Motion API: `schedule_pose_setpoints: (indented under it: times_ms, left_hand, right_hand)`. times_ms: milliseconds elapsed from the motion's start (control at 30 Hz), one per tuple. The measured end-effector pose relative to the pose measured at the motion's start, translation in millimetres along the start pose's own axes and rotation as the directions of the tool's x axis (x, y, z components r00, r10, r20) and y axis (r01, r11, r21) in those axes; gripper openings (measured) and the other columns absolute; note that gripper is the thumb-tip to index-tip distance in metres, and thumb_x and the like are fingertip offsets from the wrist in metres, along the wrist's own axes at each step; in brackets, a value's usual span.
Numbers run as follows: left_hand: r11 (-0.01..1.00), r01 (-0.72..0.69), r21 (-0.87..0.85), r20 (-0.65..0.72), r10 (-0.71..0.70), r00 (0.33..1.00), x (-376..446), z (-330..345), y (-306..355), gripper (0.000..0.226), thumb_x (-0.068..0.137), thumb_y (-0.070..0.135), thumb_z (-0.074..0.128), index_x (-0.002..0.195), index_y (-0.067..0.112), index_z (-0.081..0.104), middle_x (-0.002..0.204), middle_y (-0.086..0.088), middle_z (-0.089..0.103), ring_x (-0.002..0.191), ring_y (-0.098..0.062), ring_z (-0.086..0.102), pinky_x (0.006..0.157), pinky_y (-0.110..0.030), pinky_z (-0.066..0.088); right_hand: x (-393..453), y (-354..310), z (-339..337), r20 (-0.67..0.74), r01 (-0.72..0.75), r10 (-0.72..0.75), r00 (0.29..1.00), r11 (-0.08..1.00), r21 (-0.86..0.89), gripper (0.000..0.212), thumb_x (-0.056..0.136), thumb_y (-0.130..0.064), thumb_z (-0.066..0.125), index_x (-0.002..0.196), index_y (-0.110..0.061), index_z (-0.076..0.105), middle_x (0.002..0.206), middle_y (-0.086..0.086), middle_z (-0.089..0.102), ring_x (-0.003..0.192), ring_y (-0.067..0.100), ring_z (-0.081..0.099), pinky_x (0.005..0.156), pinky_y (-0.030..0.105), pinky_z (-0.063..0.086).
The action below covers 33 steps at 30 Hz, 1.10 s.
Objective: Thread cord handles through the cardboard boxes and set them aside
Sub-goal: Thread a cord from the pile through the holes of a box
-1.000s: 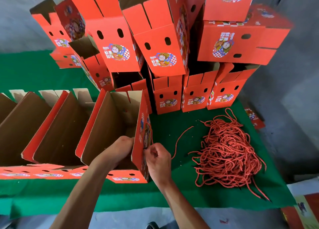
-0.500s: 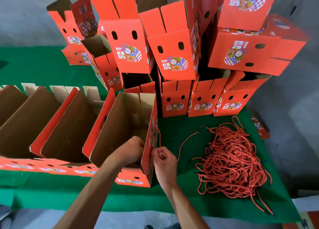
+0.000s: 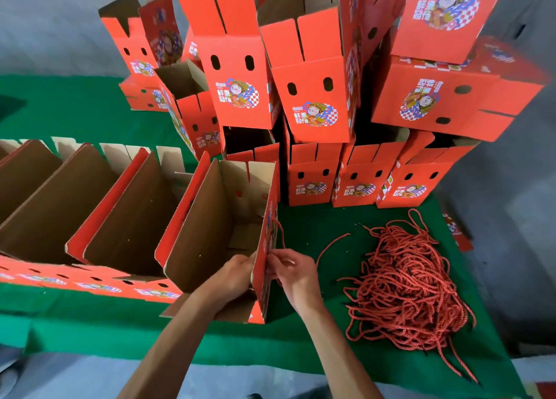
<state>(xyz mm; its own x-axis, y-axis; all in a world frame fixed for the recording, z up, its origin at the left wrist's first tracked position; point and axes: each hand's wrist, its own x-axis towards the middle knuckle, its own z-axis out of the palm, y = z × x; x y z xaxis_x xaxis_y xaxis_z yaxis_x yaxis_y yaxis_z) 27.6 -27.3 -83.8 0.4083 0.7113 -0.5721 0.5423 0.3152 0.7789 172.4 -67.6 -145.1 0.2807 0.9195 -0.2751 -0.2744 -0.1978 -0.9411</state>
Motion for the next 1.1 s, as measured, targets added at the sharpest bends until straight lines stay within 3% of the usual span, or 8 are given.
schedule_pose_setpoints:
  times_ms: [167,233,300,433,567,700,900,1100]
  left_hand:
    - [0.967,-0.161,-0.195,-0.039,0.156,0.987,-18.0,9.2,2.1,0.074,0.092,0.083,0.027,0.112,0.031,0.076,0.115,0.0,0.077,0.107,-0.017,0.073,0.093,-0.026,0.058]
    - [0.933,-0.253,-0.258,-0.031,0.254,0.967,-24.6,12.5,0.5,0.079,0.083,0.088,0.044,0.125,0.025,0.069,0.118,-0.002,0.076,0.109,-0.02,0.073,0.09,-0.024,0.058]
    - [0.917,-0.289,-0.276,-0.044,0.289,0.956,-27.3,12.0,-1.6,0.085,0.077,0.083,0.059,0.132,0.019,0.06,0.121,-0.005,0.074,0.11,-0.025,0.072,0.097,-0.034,0.058]
    - [0.884,-0.258,-0.389,-0.143,0.219,0.965,-29.1,3.4,-8.2,0.072,0.077,0.072,0.062,0.122,0.016,0.067,0.115,-0.011,0.075,0.107,-0.034,0.072,0.104,-0.059,0.051]
    - [0.876,-0.257,-0.408,-0.196,0.192,0.962,-26.0,1.8,-18.2,0.084,0.071,0.081,0.063,0.123,0.016,0.064,0.114,-0.009,0.076,0.105,-0.033,0.073,0.102,-0.061,0.051]
    - [0.866,-0.238,-0.439,-0.162,0.183,0.97,-25.2,0.3,-21.3,0.096,0.064,0.088,0.065,0.128,0.017,0.061,0.119,-0.008,0.074,0.108,-0.031,0.072,0.104,-0.06,0.05]
    - [0.878,-0.244,-0.412,-0.137,0.205,0.969,-28.0,-1.3,-22.0,0.088,0.073,0.086,0.061,0.128,0.018,0.062,0.119,-0.011,0.074,0.108,-0.033,0.072,0.104,-0.06,0.05]
    - [0.895,-0.22,-0.388,-0.097,0.197,0.976,-25.8,-2.5,-23.8,0.077,0.081,0.086,0.053,0.129,0.026,0.065,0.123,-0.008,0.073,0.112,-0.031,0.071,0.103,-0.055,0.052]
  right_hand:
    - [1.9,-1.6,-2.1,-0.022,-0.031,0.032,0.999,0.999,0.039,0.014,0.093,0.002,0.07,0.093,0.015,0.069,0.082,0.026,0.073,0.062,0.031,0.071,0.061,0.038,0.062]
    - [-0.8,0.6,-5.7,-0.056,-0.053,0.059,0.997,0.993,0.103,0.017,0.091,0.0,0.073,0.092,0.016,0.069,0.077,0.024,0.073,0.056,0.025,0.069,0.053,0.028,0.057]
    - [-2.7,5.0,-7.3,-0.073,-0.076,0.086,0.994,0.988,0.137,0.018,0.09,-0.002,0.076,0.091,0.015,0.07,0.074,0.022,0.073,0.054,0.022,0.068,0.05,0.025,0.055]
    - [-5.5,11.3,-11.8,0.011,-0.082,0.081,0.997,0.982,0.171,0.007,0.092,0.0,0.072,0.094,0.007,0.074,0.083,0.025,0.074,0.067,0.026,0.073,0.066,0.03,0.062]
    - [-8.2,13.5,-22.7,0.1,-0.122,0.108,0.989,0.981,0.148,0.013,0.093,0.006,0.067,0.105,0.007,0.072,0.094,0.027,0.076,0.083,0.034,0.076,0.08,0.037,0.064]
    - [-9.7,10.9,-22.7,0.092,-0.09,0.087,0.992,0.995,0.031,0.011,0.095,0.005,0.067,0.103,0.008,0.072,0.089,0.025,0.076,0.077,0.031,0.076,0.073,0.034,0.064]
    - [-7.8,5.9,-19.7,0.064,-0.009,0.015,0.998,0.996,-0.087,0.009,0.097,-0.004,0.068,0.099,0.003,0.074,0.083,0.016,0.077,0.072,0.028,0.074,0.071,0.035,0.063]
    - [-4.9,11.2,-17.7,0.077,0.037,-0.024,0.997,0.984,-0.172,0.01,0.099,-0.009,0.067,0.095,-0.003,0.075,0.075,0.011,0.076,0.063,0.017,0.069,0.061,0.023,0.056]
